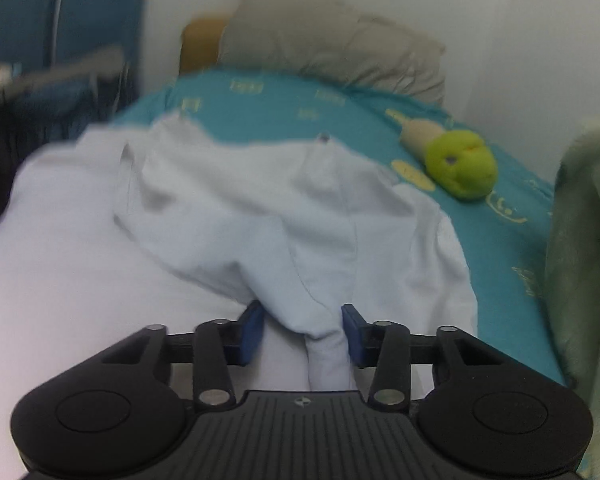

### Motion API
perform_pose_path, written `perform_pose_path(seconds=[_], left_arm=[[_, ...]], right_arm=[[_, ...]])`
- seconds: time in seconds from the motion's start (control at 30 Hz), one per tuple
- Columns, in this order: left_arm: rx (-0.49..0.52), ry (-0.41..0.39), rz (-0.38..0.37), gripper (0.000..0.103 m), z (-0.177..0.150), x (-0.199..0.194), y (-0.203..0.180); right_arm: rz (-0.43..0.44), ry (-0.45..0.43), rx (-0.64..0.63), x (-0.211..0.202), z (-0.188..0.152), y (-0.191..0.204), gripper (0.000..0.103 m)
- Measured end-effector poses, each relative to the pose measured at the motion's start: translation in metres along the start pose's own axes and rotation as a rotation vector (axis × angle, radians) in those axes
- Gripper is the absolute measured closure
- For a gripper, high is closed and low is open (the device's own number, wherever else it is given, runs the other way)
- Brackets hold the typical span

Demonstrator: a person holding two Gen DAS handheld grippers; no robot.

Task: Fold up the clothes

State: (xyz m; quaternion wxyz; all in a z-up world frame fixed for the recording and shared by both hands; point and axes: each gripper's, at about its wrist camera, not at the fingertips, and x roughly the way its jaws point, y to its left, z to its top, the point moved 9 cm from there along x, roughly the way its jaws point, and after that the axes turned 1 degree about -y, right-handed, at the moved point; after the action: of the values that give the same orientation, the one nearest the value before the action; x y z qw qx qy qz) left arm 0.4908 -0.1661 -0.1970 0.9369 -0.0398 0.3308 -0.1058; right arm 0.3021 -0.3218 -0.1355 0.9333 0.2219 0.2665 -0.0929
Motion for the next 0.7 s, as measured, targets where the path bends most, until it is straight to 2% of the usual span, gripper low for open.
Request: perform_pose_path(seconds=[0.03, 0.07, 0.17, 0.23, 0.3, 0.37, 0.4, 0.43, 0.47, 0.53, 0.6, 0.7], left_arm=[[0.02, -0.014, -0.022, 0.087, 0.0, -0.001, -0.002], [0.031, -0.028, -0.045, 0.096, 0.001, -0.003, -0.003], [-0.051, -0.064, -0.115, 0.099, 0.021, -0.014, 0.012], [-0.111, -0.05, -0.087, 0.099, 0.033, -0.013, 0.031], [-0.141, 0.01, 0.001, 0.096, 0.033, -0.004, 0.05], [-0.168, 0.089, 0.041, 0.09, 0.022, 0.004, 0.067], [-0.185, 0.087, 0.023, 0.089, 0.021, -0.001, 0.071], [-0.202, 0.085, 0.005, 0.08, 0.019, -0.007, 0.074], [-0.218, 0.085, -0.012, 0.062, 0.017, -0.014, 0.078], [-0.22, 0.095, -0.071, 0.051, 0.008, -0.038, 0.076], [-0.207, 0.125, -0.151, 0.051, -0.005, -0.067, 0.071], [-0.216, 0.213, -0.265, 0.051, -0.041, -0.124, 0.063]], right_arm=[[-0.001, 0.011, 0.001, 0.002, -0.002, 0.0, 0.031], [-0.004, 0.022, 0.003, 0.004, -0.004, 0.0, 0.031], [0.003, 0.044, 0.018, 0.007, -0.009, 0.001, 0.03], [0.01, 0.05, 0.026, 0.009, -0.01, 0.002, 0.03], [0.009, 0.053, 0.022, 0.01, -0.01, 0.002, 0.03], [0.008, 0.064, 0.026, 0.012, -0.012, 0.001, 0.03], [0.007, 0.068, 0.026, 0.012, -0.012, 0.0, 0.03], [0.005, 0.071, 0.024, 0.013, -0.013, 0.0, 0.03], [0.004, 0.071, 0.022, 0.013, -0.013, 0.0, 0.03], [0.004, 0.067, 0.02, 0.012, -0.012, 0.0, 0.03], [0.01, 0.06, 0.02, 0.01, -0.008, 0.0, 0.03], [0.021, 0.051, 0.025, 0.004, -0.005, 0.0, 0.03]])
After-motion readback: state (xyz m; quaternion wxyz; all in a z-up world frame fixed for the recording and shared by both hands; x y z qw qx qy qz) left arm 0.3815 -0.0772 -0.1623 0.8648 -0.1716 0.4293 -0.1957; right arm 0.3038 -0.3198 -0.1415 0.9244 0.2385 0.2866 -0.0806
